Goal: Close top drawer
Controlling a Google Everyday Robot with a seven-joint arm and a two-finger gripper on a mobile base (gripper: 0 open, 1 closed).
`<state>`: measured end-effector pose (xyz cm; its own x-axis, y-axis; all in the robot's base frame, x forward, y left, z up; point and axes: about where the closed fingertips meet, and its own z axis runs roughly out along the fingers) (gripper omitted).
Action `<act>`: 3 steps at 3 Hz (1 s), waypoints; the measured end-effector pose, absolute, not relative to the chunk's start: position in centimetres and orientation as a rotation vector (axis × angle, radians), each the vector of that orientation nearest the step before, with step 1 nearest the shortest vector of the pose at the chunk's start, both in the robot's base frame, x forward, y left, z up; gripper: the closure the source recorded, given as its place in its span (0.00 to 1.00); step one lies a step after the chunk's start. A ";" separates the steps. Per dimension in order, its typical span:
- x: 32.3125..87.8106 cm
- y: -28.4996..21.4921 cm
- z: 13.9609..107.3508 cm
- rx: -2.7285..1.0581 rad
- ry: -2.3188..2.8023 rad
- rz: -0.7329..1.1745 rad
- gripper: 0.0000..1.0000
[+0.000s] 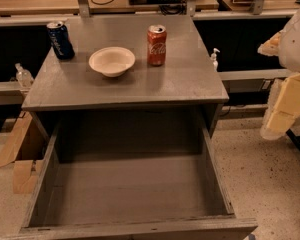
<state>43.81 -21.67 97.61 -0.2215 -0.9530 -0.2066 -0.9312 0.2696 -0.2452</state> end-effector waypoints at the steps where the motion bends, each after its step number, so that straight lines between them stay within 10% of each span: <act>1: 43.8 -21.7 97.4 -1.720 2.234 -0.096 0.02; 3: 41.0 -21.6 93.0 -1.642 2.216 -0.033 0.50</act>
Offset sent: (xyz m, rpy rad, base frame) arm -0.0087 -0.0014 -0.0402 0.0387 0.0225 -0.0481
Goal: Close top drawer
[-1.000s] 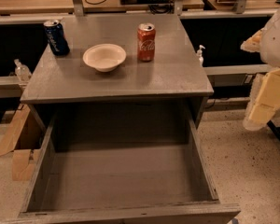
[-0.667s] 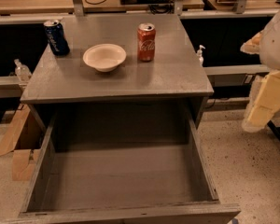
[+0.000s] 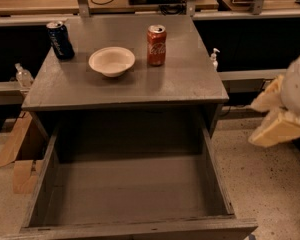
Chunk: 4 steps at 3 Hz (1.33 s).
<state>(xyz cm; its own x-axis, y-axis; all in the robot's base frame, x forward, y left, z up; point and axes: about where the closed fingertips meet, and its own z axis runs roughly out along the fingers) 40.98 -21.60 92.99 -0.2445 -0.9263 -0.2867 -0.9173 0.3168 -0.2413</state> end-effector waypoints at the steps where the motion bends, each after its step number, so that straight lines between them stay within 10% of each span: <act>1: 37.7 -22.1 88.5 -1.591 2.214 0.010 0.72; 2: 33.8 -22.3 83.0 -1.560 2.250 0.091 0.96; 4: 28.0 -18.6 75.0 -1.591 2.229 0.294 1.00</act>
Offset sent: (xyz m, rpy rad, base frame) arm -0.1209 -0.0111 -0.1734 0.1491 0.1176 -0.0745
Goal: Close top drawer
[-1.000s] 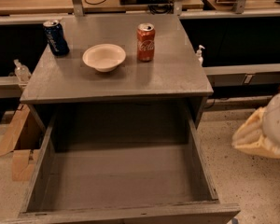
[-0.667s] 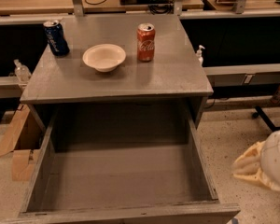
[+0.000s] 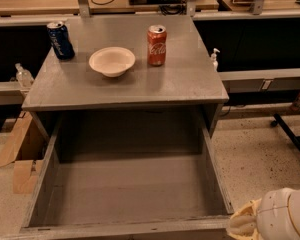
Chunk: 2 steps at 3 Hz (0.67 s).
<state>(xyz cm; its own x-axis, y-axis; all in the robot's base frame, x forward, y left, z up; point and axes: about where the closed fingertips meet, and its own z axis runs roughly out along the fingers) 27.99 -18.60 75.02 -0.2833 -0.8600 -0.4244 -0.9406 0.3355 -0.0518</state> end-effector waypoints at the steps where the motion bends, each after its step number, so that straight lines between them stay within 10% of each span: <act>1: 28.0 -18.6 75.0 -1.591 2.229 0.294 1.00; 2: 27.6 -17.5 71.2 -1.598 2.214 0.350 1.00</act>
Offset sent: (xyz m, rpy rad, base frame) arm -0.0053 0.0192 -0.0745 0.0639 0.0397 0.0323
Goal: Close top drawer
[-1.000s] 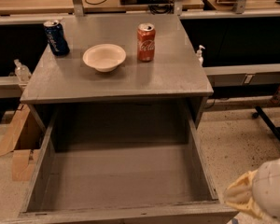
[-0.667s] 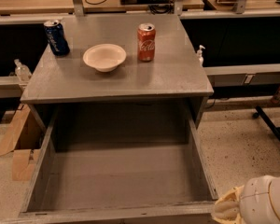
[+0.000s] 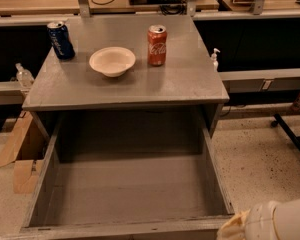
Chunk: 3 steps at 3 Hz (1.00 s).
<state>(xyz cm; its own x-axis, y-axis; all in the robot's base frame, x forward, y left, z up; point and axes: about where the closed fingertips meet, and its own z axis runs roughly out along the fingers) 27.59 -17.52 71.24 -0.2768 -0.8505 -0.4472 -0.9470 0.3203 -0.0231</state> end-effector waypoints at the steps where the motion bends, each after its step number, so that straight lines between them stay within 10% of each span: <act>1: 26.1 -16.1 66.9 -1.651 2.171 0.386 1.00; 3: 25.8 -12.9 60.9 -1.844 2.082 0.292 1.00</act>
Offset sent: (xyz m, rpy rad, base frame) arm -0.0288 0.0517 -0.1157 -0.1094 -0.0497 0.2173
